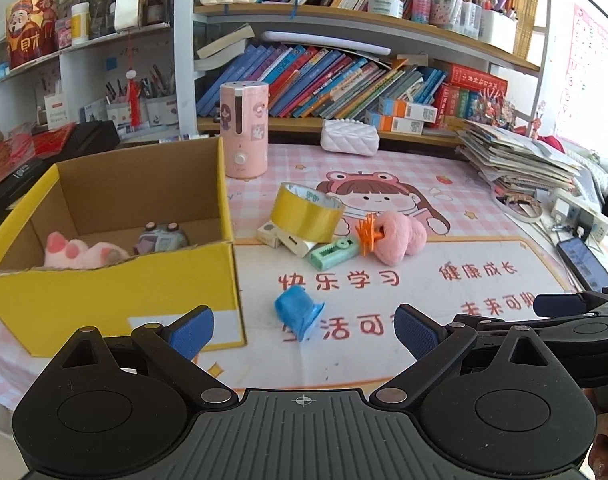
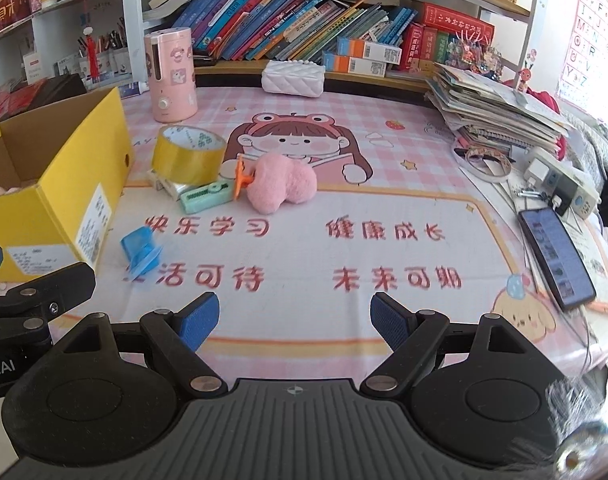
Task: Organize objects
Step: 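Grasp the blue plastic piece with the left tool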
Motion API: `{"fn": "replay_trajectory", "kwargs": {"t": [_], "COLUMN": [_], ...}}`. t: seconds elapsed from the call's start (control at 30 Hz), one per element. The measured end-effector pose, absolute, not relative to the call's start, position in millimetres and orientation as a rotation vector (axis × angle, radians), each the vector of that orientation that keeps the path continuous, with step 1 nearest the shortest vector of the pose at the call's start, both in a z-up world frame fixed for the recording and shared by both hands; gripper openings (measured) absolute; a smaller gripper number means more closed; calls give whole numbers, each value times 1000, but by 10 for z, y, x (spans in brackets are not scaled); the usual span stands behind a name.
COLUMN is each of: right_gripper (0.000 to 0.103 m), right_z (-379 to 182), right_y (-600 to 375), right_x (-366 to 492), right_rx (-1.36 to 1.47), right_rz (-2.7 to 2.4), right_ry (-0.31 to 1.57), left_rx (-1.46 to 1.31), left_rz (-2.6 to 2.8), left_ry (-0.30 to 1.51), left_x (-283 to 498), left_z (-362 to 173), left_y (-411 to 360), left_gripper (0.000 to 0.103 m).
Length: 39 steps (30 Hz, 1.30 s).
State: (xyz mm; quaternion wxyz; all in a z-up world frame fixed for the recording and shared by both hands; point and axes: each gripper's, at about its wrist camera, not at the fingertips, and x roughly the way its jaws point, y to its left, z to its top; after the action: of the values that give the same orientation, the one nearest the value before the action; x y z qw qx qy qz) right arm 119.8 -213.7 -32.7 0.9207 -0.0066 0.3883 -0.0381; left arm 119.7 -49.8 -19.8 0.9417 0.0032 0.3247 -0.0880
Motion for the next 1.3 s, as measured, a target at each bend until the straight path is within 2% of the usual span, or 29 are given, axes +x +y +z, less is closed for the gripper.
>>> {"fn": "replay_trajectory", "kwargs": {"t": [0.3,0.43,0.6,0.67,0.73,1.03,1.3], "right_gripper": [82,79,63,63,63,63,80], "right_z": [-362,-381,-408,-420,-431,-491,-524], "right_y": [-2367,-2437,-2515,-2535,-2556,-2628,-2583], "right_x": [1523,1650,1848,1921,1992,2275,2521], "right_rx": [-18,-20,-27,-34,-45,-86,-143], "right_rz": [-8,33,88,108,120,170,226], "right_ry": [803,803,807,809,806,796,762], "left_rx": [1,11,38,36,32,39,-51], "left_rz": [-110,-70,-35,-25,-24,115,184], "left_ry": [673,683,704,729,752,857,911], "left_x": [1392,1483,1621,1690,1756,2093,2230], "left_z": [-209,-233,-303,-352,-401,-735,-878], "left_y": [-684,-764,-892,-932,-975,-1062,-937], "left_gripper": [98,95,80,71,65,64,50]}}
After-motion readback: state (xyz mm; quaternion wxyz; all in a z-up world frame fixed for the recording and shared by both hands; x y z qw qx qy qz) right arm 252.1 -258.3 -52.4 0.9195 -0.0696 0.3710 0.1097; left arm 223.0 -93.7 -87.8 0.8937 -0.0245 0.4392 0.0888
